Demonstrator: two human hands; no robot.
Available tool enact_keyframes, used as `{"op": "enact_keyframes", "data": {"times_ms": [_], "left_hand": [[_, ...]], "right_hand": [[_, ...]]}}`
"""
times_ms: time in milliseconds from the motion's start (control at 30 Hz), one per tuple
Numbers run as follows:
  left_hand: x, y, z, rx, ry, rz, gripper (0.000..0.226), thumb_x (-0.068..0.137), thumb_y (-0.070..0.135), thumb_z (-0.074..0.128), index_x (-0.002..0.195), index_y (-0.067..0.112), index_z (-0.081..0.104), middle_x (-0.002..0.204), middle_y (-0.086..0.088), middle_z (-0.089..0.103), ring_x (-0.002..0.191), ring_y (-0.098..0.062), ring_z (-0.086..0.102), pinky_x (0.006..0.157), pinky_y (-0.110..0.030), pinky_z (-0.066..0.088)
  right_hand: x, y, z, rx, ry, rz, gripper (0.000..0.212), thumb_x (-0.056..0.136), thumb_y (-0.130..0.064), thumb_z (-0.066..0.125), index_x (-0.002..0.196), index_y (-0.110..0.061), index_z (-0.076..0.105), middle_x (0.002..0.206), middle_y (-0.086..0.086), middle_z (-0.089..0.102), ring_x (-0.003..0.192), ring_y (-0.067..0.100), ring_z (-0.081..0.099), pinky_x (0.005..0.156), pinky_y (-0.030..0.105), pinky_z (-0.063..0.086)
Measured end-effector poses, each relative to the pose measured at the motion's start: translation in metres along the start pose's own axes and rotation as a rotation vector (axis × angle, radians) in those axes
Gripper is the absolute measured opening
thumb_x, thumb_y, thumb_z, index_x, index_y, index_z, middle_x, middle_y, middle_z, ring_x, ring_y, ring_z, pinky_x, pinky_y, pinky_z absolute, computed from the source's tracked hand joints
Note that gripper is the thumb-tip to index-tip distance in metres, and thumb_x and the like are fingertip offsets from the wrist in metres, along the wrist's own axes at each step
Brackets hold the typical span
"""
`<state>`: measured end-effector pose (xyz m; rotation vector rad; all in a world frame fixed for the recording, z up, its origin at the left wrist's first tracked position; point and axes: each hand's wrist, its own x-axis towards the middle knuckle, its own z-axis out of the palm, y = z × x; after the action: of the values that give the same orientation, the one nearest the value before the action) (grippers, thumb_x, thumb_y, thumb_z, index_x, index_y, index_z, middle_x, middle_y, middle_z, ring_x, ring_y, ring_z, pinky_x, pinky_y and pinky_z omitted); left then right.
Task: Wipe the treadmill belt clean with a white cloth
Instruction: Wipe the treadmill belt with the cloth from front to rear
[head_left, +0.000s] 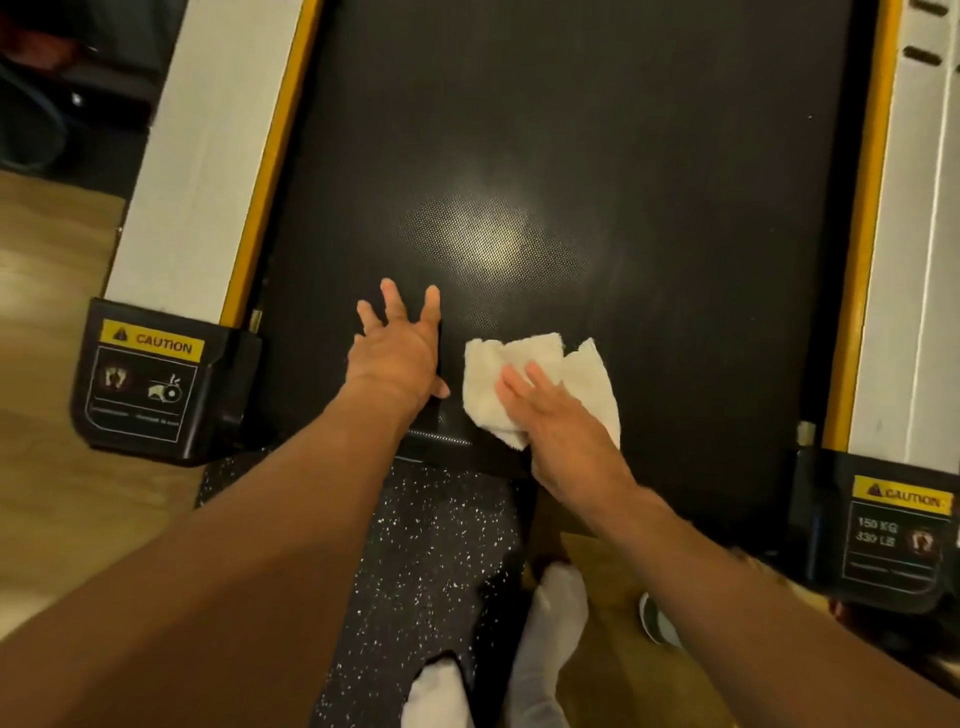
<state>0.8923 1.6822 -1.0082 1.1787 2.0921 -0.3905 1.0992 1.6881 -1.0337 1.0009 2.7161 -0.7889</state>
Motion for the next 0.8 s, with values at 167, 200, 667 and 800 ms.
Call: {"op": "enact_keyframes", "data": {"times_ms": [167, 200, 667, 800], "left_hand": [[0.005, 0.001, 0.001, -0.041, -0.008, 0.011, 0.116, 0.077, 0.025, 0.078, 0.152, 0.03, -0.011, 0.155, -0.019, -0.024, 0.143, -0.047, -0.009, 0.112, -0.056, 0.021], [0.005, 0.002, 0.001, -0.049, -0.01, 0.012, 0.116, 0.077, 0.023, 0.078, 0.152, 0.029, -0.011, 0.155, -0.019, -0.024, 0.143, -0.047, -0.01, 0.112, -0.057, 0.02], [-0.005, -0.036, 0.0, -0.137, 0.118, 0.103, 0.093, 0.086, 0.016, 0.07, 0.154, 0.021, 0.007, 0.162, -0.004, -0.003, 0.147, -0.029, 0.009, 0.113, -0.047, 0.025], [-0.015, -0.085, -0.016, -0.057, 0.338, 0.099, 0.077, 0.09, 0.018, 0.064, 0.152, 0.022, 0.018, 0.16, -0.006, 0.015, 0.143, -0.029, 0.025, 0.112, -0.046, 0.03]], "right_hand": [[0.049, 0.035, -0.025, 0.008, 0.152, 0.155, 0.063, 0.078, 0.01, 0.051, 0.138, -0.01, 0.048, 0.149, 0.004, 0.041, 0.142, 0.03, 0.03, 0.109, 0.044, 0.036], [0.055, 0.034, -0.025, -0.016, 0.188, 0.215, 0.064, 0.079, 0.01, 0.051, 0.14, -0.009, 0.046, 0.15, 0.005, 0.04, 0.143, 0.031, 0.029, 0.109, 0.045, 0.036], [0.075, -0.031, -0.001, -0.039, 0.139, 0.169, 0.075, 0.081, 0.011, 0.048, 0.149, -0.014, 0.029, 0.158, 0.003, 0.022, 0.148, 0.027, 0.013, 0.117, 0.042, 0.023], [0.043, -0.059, 0.005, -0.126, -0.094, -0.127, 0.08, 0.081, 0.004, 0.058, 0.151, -0.016, 0.026, 0.161, -0.002, 0.016, 0.148, 0.024, 0.01, 0.117, 0.039, 0.018]]}}
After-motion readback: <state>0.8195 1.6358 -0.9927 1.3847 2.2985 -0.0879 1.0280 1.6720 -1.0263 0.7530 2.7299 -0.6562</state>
